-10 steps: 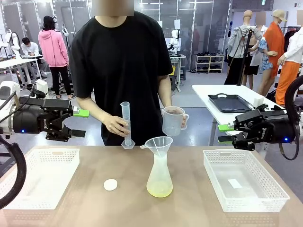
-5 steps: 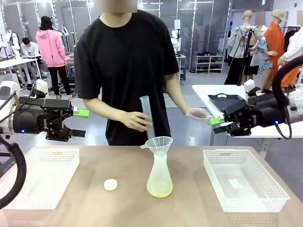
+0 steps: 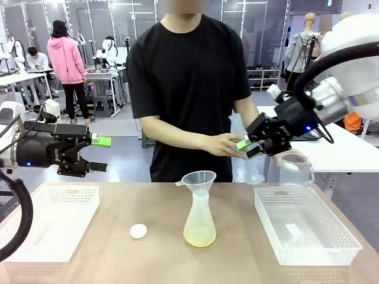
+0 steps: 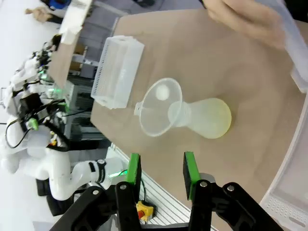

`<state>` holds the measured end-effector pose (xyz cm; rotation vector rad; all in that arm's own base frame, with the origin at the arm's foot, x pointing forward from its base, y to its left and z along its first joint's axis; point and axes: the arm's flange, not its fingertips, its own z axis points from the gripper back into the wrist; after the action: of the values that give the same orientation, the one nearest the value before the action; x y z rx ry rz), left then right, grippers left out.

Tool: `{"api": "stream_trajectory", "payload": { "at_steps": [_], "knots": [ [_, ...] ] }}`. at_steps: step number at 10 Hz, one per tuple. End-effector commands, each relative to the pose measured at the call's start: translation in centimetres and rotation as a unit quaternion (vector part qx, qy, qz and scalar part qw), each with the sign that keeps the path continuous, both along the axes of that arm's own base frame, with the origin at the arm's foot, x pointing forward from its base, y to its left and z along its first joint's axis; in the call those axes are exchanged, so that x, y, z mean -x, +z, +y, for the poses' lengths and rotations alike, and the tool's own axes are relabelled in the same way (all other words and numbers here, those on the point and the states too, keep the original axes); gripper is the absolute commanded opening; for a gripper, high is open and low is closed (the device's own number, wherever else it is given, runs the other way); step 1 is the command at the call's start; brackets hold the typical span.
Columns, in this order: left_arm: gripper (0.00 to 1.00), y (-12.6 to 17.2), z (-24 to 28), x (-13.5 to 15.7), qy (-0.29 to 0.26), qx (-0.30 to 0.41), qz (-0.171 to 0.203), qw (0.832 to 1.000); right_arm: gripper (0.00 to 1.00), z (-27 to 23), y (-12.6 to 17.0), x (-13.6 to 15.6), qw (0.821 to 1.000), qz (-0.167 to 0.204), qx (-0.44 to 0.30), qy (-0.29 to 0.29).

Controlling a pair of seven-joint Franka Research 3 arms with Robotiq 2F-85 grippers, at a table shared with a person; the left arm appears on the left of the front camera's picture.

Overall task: Prepare the solutions needed for the experiment.
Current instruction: Once the solution is in the Big flask , pick up the Plastic Funnel and place it back into the right Organizing basket.

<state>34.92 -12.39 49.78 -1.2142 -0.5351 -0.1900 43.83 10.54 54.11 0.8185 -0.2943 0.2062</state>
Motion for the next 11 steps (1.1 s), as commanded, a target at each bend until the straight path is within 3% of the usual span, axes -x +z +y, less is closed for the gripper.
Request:
{"api": "stream_trajectory", "payload": {
  "at_steps": [1,4,6,7,11],
  "knots": [
    [1.00,0.3,-0.1,0.1,0.004,-0.001,0.007,1.000,0.46,2.3,0.8,-1.1,0.998,0.010,0.054,-0.042],
    [1.00,0.3,-0.1,0.1,0.004,-0.001,0.007,1.000,0.46,4.8,1.0,-1.5,0.994,0.008,0.096,-0.046],
    [1.00,0.3,-0.1,0.1,0.004,-0.001,0.007,1.000,0.66,5.4,1.0,-1.3,0.993,0.016,0.108,-0.046],
    [1.00,0.3,-0.1,0.1,0.004,-0.001,0.007,1.000,0.70,5.6,1.1,-1.0,0.991,0.006,0.126,-0.054],
    [1.00,0.3,-0.1,0.1,0.004,-0.001,0.007,1.000,0.70,5.0,0.3,-0.9,0.994,0.004,0.100,-0.035]
  ]
}}
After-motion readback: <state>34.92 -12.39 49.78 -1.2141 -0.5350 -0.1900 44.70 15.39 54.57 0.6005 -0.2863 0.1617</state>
